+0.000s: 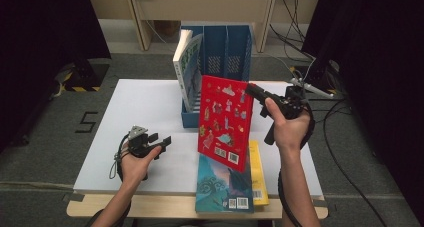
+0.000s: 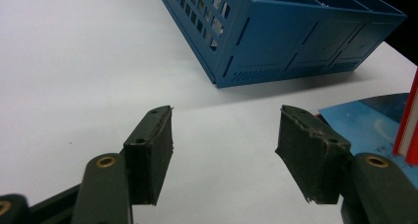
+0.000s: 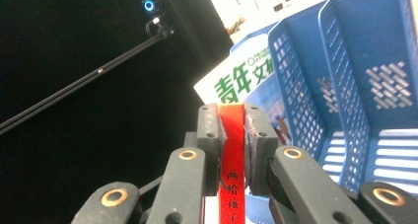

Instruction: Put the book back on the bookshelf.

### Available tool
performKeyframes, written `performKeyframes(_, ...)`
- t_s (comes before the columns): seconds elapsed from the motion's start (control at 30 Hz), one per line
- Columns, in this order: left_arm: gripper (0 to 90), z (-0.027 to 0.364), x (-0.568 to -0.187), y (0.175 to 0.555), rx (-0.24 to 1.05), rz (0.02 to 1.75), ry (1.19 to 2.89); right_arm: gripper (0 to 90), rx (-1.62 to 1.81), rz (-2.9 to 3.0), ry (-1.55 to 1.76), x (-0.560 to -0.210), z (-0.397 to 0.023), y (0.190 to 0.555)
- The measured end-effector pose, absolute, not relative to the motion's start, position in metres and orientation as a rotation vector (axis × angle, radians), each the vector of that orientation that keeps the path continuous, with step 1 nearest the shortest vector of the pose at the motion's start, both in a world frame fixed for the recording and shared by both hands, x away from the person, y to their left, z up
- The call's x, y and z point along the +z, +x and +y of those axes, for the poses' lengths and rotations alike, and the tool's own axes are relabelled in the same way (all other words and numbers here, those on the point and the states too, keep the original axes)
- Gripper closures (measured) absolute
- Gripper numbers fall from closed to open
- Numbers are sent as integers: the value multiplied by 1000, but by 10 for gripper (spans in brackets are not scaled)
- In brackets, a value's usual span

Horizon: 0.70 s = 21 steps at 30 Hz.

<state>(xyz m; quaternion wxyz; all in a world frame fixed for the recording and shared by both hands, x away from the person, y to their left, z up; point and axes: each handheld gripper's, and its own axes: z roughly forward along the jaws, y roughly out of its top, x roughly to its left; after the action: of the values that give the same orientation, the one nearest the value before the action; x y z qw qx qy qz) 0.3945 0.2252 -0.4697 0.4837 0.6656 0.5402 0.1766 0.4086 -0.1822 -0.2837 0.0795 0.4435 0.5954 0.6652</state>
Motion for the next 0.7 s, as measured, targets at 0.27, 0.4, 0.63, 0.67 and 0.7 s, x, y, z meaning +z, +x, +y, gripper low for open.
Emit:
performKeyframes(0.27,375,224,-472,395,425,1320,1626,809,1967,1699,1303,-273,-187,404)
performKeyframes(0.4,375,224,-473,396,427,1320,1632,809,1942,1651,1277,-265,-186,403)
performKeyframes(0.63,375,224,-475,396,426,1319,1633,809,1900,1587,1240,-254,-180,408)
performKeyframes(0.67,375,224,-475,396,427,1319,1633,809,1900,1587,1240,-254,-180,408)
performKeyframes(0.7,375,224,-475,397,428,1322,1633,809,1887,1569,1234,-251,-177,411)
